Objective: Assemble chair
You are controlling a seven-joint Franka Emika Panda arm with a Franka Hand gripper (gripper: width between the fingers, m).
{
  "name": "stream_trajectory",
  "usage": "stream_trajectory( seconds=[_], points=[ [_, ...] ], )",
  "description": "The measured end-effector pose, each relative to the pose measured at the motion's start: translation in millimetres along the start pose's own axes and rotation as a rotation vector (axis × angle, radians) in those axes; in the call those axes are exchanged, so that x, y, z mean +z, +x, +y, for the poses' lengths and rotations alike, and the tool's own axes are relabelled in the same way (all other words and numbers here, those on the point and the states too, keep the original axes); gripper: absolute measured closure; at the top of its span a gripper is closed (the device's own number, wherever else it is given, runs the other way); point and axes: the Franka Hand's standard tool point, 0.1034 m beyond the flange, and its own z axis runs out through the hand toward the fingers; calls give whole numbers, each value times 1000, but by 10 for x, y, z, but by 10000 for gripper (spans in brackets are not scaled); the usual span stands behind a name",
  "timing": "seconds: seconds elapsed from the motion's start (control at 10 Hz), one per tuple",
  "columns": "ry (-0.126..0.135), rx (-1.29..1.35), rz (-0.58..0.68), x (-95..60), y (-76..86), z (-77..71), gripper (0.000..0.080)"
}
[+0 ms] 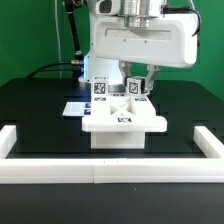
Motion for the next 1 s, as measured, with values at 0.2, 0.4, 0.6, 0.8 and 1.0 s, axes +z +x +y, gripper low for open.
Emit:
stream_trajectory(
  seconds=[0.2, 0.4, 0.6, 0.8, 1.0],
  points=[
    [2, 140, -1, -2, -2, -5, 514],
    [6, 271, -4, -3, -5, -11, 514],
    [9, 384, -7, -4, -8, -16, 514],
    [13, 536, -13, -6, -14, -23, 514],
    [16, 648, -19, -4, -21, -28, 514]
  ],
)
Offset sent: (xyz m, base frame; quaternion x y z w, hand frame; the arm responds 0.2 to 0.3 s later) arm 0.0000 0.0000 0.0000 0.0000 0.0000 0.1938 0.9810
